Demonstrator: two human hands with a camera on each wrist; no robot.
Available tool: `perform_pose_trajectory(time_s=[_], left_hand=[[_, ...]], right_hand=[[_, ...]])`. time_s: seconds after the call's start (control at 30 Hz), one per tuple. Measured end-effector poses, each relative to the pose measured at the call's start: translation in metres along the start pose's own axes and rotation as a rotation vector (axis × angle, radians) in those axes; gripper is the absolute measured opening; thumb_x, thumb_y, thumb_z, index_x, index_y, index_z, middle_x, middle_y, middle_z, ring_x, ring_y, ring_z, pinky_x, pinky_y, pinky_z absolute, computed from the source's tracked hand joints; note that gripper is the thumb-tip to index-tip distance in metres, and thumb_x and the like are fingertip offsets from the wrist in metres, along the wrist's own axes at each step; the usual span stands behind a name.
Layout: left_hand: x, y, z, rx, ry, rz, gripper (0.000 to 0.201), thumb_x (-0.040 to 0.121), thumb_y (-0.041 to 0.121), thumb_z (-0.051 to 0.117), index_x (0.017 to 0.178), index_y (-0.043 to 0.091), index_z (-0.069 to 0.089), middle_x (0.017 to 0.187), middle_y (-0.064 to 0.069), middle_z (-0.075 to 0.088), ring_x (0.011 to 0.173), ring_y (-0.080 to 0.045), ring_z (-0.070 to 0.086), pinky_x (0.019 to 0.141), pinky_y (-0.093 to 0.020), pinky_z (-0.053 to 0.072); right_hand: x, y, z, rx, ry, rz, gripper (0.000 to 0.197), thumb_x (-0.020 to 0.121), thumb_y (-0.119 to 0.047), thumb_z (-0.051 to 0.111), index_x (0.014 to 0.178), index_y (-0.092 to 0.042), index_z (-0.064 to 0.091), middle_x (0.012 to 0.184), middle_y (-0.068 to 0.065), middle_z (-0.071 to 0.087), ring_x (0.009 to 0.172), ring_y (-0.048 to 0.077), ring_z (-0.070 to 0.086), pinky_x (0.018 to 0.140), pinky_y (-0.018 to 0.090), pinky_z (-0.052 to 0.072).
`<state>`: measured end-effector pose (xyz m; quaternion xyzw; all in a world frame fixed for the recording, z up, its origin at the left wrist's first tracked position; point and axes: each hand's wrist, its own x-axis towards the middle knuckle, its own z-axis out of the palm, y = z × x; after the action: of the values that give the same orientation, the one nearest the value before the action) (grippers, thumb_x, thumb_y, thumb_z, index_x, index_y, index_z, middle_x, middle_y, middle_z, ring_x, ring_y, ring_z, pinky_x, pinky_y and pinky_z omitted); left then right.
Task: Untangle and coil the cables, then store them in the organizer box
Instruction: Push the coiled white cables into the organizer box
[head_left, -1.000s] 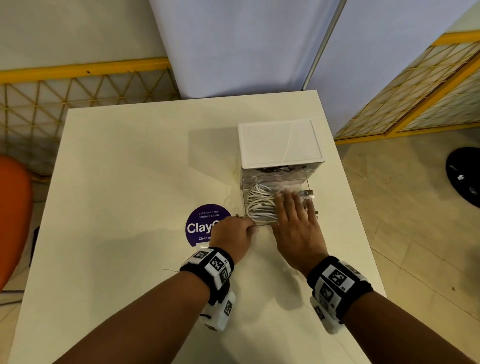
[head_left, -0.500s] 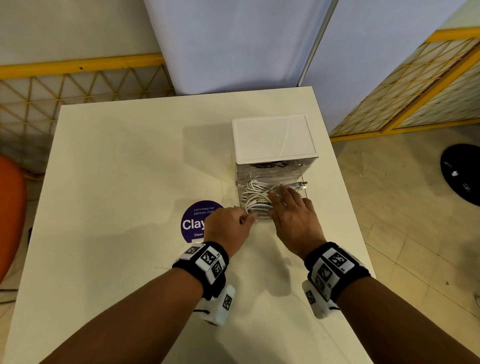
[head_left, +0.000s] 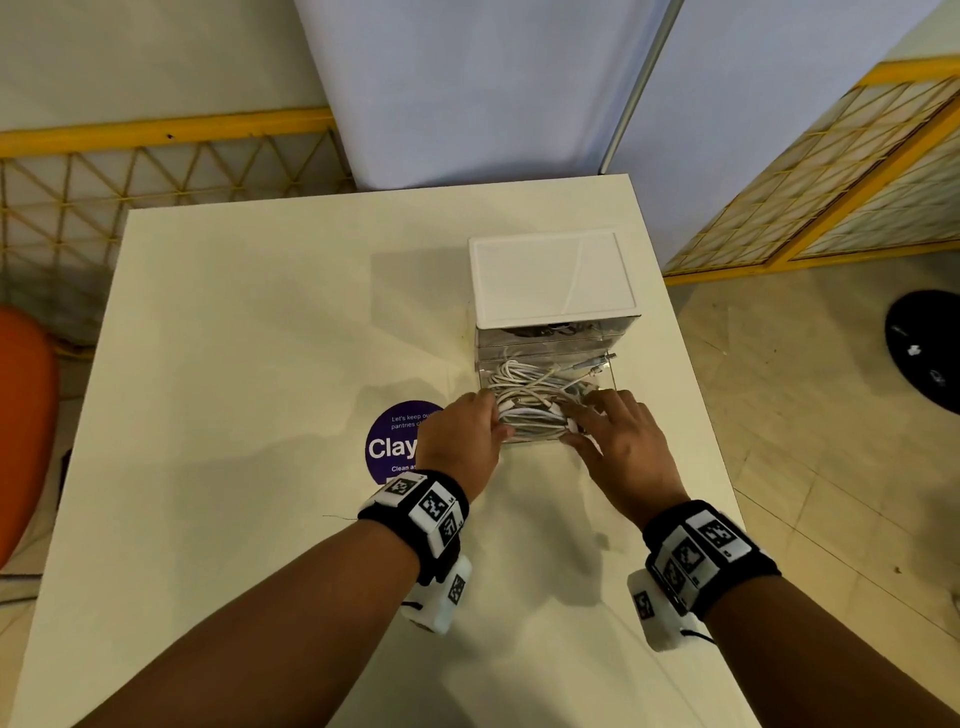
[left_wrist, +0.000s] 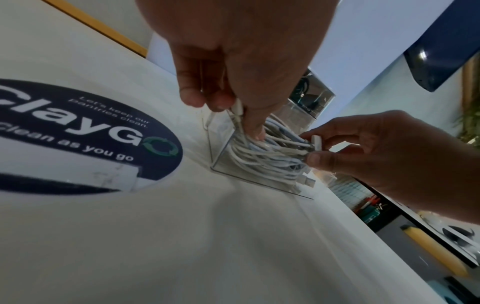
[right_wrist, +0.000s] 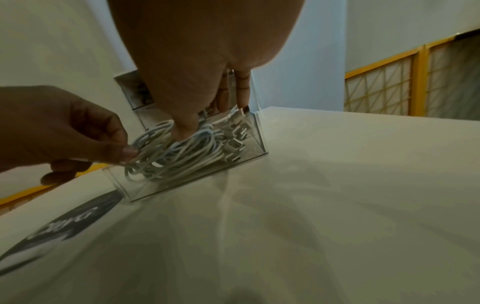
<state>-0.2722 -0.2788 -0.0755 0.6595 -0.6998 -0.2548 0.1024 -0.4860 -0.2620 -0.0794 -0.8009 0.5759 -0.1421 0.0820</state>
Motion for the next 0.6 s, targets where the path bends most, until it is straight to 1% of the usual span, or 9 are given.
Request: perform_pose_trajectory(time_s=[0.07, 0.13, 0.23, 0.3, 0.37, 0.4, 0.47, 0.53, 0.6], left_hand=[[0.002, 0.002, 0.001, 0.000, -0.009, 0.037, 0.024, 0.094, 0.034, 0.065, 0.105, 0.014, 0.056, 0.098, -0.003, 0.062, 0.082, -0.025, 0.063, 0.070, -0.035, 0.046], [0.002, 0.004, 0.003, 0.013, -0.018, 0.074, 0.029, 0.093, 0.030, 0.066, 0.112, 0.013, 0.053, 0.104, -0.005, 0.060, 0.083, -0.029, 0.064, 0.069, -0.038, 0.049], [0.006, 0.008, 0.005, 0.016, -0.008, 0.091, 0.041, 0.090, 0.021, 0.071, 0.122, 0.010, 0.048, 0.113, -0.008, 0.059, 0.086, -0.033, 0.066, 0.069, -0.041, 0.049], [0.009, 0.010, 0.004, 0.025, -0.007, 0.097, 0.044, 0.089, 0.019, 0.071, 0.124, 0.010, 0.047, 0.116, -0.010, 0.058, 0.089, -0.035, 0.066, 0.070, -0.042, 0.049], [0.011, 0.009, 0.003, 0.045, -0.013, 0.119, 0.039, 0.090, 0.020, 0.070, 0.122, 0.011, 0.050, 0.117, -0.010, 0.058, 0.088, -0.036, 0.066, 0.071, -0.042, 0.051], [0.010, 0.008, 0.003, 0.050, -0.012, 0.136, 0.036, 0.091, 0.022, 0.068, 0.121, 0.011, 0.052, 0.117, -0.010, 0.058, 0.087, -0.035, 0.066, 0.070, -0.042, 0.052], [0.009, 0.005, 0.003, 0.035, 0.000, 0.181, 0.030, 0.093, 0.025, 0.066, 0.118, 0.011, 0.058, 0.116, -0.009, 0.060, 0.082, -0.033, 0.067, 0.069, -0.042, 0.055], [0.007, 0.002, 0.005, 0.008, 0.046, 0.231, 0.024, 0.094, 0.029, 0.067, 0.107, 0.009, 0.067, 0.107, -0.009, 0.063, 0.075, -0.029, 0.066, 0.062, -0.037, 0.053], [0.007, 0.003, 0.005, 0.014, 0.097, 0.269, 0.022, 0.091, 0.030, 0.070, 0.093, 0.008, 0.072, 0.099, -0.006, 0.063, 0.073, -0.024, 0.064, 0.057, -0.032, 0.048]], right_hand=[[0.001, 0.000, -0.001, -0.027, 0.029, 0.015, 0.032, 0.087, -0.026, 0.072, 0.119, -0.020, 0.070, 0.104, 0.008, 0.062, 0.092, 0.029, 0.055, 0.072, 0.039, 0.049], [0.005, -0.003, 0.000, -0.079, 0.023, 0.039, 0.028, 0.084, -0.023, 0.075, 0.111, -0.018, 0.074, 0.096, 0.009, 0.061, 0.087, 0.030, 0.055, 0.067, 0.038, 0.049], [0.011, -0.010, 0.001, -0.125, -0.035, 0.098, 0.017, 0.082, -0.018, 0.076, 0.099, -0.015, 0.076, 0.086, 0.008, 0.059, 0.081, 0.032, 0.056, 0.062, 0.037, 0.046], [0.015, -0.013, 0.002, -0.112, -0.107, 0.121, 0.014, 0.080, -0.010, 0.075, 0.093, -0.014, 0.077, 0.087, 0.010, 0.062, 0.080, 0.033, 0.058, 0.063, 0.035, 0.046], [0.020, -0.016, 0.000, -0.093, -0.192, 0.130, 0.014, 0.079, -0.003, 0.072, 0.088, -0.012, 0.077, 0.089, 0.011, 0.064, 0.079, 0.035, 0.062, 0.063, 0.034, 0.047], [0.024, -0.016, -0.003, -0.091, -0.239, 0.149, 0.014, 0.081, -0.003, 0.069, 0.089, -0.012, 0.076, 0.091, 0.011, 0.065, 0.080, 0.035, 0.063, 0.063, 0.033, 0.047], [0.031, -0.017, -0.005, -0.086, -0.324, 0.207, 0.019, 0.089, -0.006, 0.058, 0.096, -0.013, 0.075, 0.097, 0.009, 0.065, 0.086, 0.033, 0.064, 0.066, 0.032, 0.045], [0.037, -0.018, -0.006, -0.085, -0.374, 0.262, 0.023, 0.090, -0.008, 0.053, 0.100, -0.013, 0.072, 0.100, 0.008, 0.066, 0.090, 0.032, 0.064, 0.068, 0.030, 0.042], [0.042, -0.020, -0.006, -0.093, -0.390, 0.312, 0.019, 0.089, -0.009, 0.053, 0.098, -0.011, 0.070, 0.099, 0.010, 0.068, 0.090, 0.033, 0.064, 0.067, 0.030, 0.041]])
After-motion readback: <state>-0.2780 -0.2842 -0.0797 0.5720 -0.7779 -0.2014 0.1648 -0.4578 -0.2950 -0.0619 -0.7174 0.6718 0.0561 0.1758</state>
